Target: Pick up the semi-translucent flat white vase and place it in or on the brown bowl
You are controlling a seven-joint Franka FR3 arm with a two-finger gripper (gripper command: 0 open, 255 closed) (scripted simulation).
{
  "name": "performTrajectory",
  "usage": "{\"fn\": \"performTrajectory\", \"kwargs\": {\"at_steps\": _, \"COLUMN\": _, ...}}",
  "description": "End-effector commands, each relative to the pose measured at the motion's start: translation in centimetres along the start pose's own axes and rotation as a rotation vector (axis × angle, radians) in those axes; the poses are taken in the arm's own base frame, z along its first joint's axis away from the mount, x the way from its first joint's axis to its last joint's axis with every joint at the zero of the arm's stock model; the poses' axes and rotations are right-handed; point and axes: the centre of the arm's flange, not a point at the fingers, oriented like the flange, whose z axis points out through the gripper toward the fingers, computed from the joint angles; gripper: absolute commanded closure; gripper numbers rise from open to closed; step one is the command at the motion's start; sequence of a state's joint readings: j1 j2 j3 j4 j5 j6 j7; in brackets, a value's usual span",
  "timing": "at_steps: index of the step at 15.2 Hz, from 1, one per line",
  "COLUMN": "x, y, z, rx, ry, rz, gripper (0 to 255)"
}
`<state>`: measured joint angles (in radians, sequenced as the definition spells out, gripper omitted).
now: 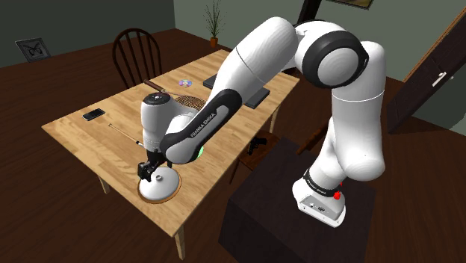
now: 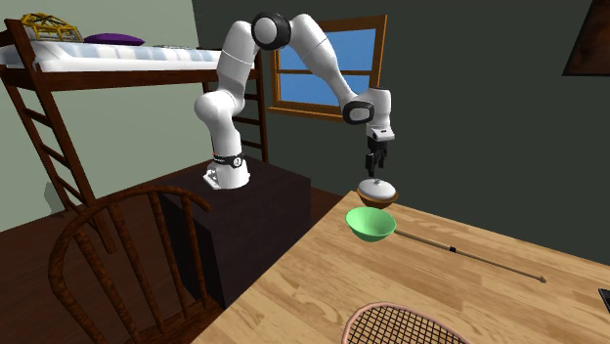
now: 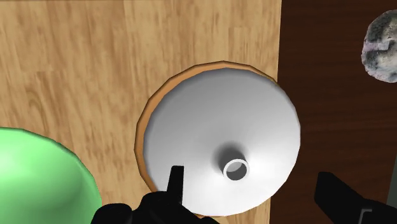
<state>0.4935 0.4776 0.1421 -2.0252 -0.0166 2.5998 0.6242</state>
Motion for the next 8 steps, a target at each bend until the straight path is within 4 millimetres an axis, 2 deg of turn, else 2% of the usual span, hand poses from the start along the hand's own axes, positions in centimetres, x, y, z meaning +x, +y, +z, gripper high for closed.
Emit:
{"fn": "performTrajectory", "kwargs": {"at_steps": 1, "x": -0.1, "y": 0.1, "z": -2.4, "rx": 0.000, "ry": 0.000, "rz": 0.000, "gripper": 0}}
{"fn": "performTrajectory", "kwargs": {"at_steps": 2, "x": -0.1, "y": 0.1, "z": -3.5, "rx": 0.000, "ry": 0.000, "rz": 0.000, "gripper": 0}}
{"fn": "performTrajectory", "kwargs": {"at_steps": 8, "x": -0.1, "y": 0.1, "z": -3.5, "rx": 0.000, "ry": 0.000, "rz": 0.000, "gripper": 0}}
